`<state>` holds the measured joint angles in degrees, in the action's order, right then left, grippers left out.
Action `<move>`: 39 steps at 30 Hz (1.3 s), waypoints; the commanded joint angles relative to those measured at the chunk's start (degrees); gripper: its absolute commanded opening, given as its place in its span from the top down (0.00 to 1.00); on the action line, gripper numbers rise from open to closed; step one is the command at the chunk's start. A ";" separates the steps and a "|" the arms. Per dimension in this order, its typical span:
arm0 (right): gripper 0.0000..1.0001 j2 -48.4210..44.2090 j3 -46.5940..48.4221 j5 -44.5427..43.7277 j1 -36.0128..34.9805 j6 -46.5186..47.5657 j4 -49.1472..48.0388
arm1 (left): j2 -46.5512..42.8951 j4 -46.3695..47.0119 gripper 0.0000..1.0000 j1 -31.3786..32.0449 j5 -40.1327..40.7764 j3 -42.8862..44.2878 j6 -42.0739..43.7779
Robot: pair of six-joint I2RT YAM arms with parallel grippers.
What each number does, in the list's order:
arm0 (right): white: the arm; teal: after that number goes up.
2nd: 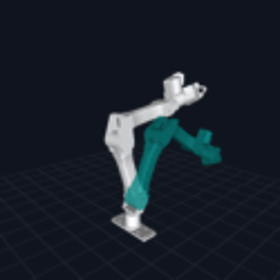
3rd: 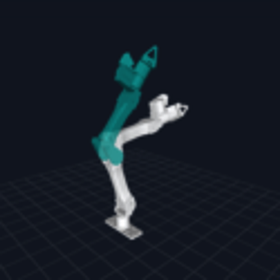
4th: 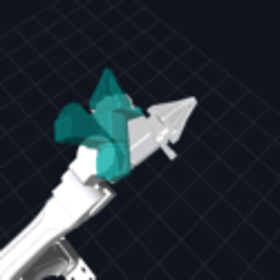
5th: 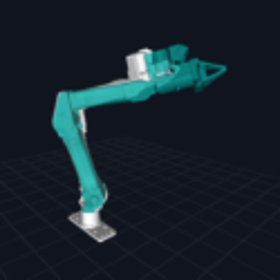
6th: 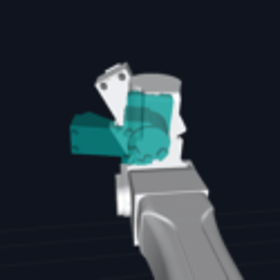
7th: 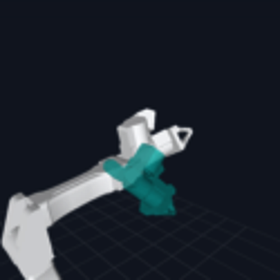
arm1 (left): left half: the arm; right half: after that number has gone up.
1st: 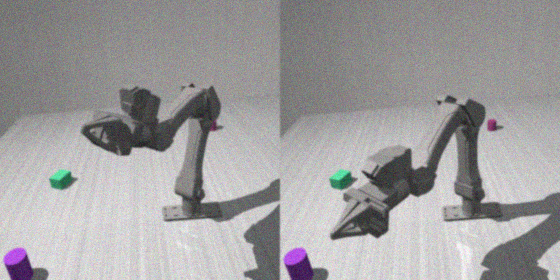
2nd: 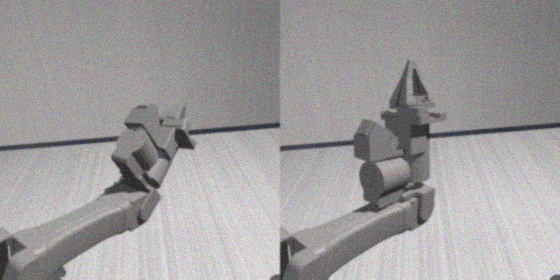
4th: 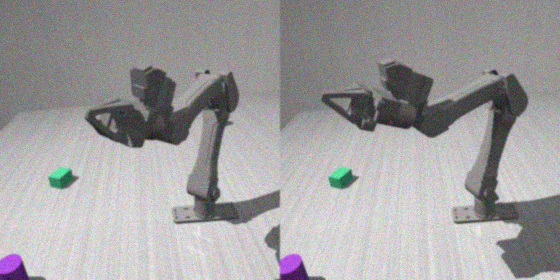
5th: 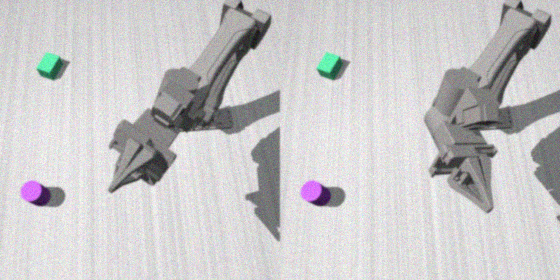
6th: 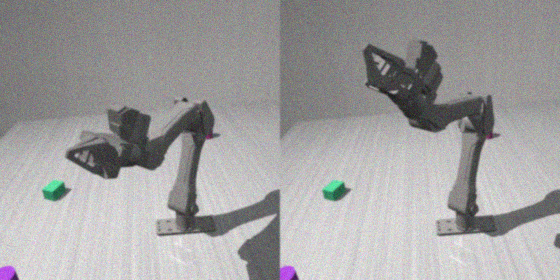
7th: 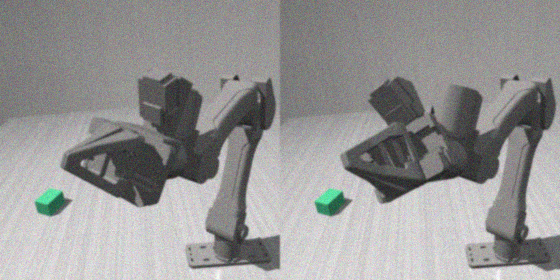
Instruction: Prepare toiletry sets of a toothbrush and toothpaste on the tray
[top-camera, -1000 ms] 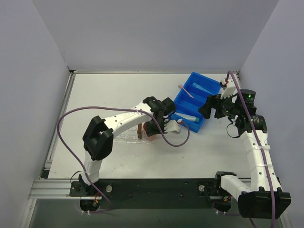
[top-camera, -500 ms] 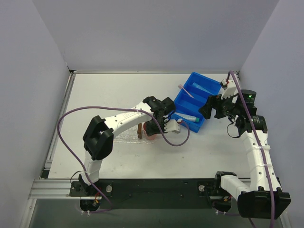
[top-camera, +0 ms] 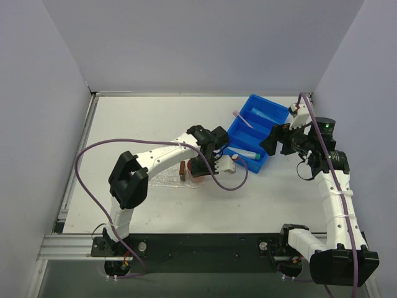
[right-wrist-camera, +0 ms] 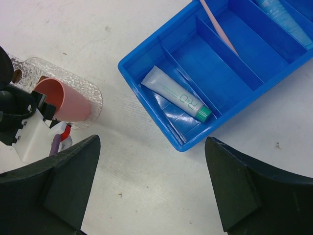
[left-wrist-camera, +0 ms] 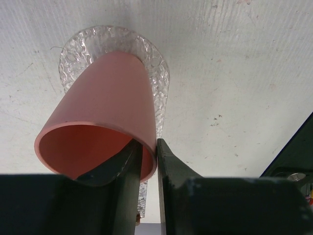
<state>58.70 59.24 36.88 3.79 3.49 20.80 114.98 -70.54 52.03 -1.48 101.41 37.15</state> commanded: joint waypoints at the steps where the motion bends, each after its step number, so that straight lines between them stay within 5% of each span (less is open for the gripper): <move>1: 0.18 -1.04 -0.18 1.79 0.43 0.21 -1.55 | -0.37 -1.18 0.71 -0.35 0.25 3.01 0.65; 39: 0.18 -0.43 0.52 2.14 0.87 -0.94 -1.55 | -13.28 -4.78 0.61 -0.35 -1.25 2.22 -1.37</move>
<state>58.70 59.24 37.56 4.21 3.03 20.80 106.43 -74.22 52.03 -0.73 103.61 36.64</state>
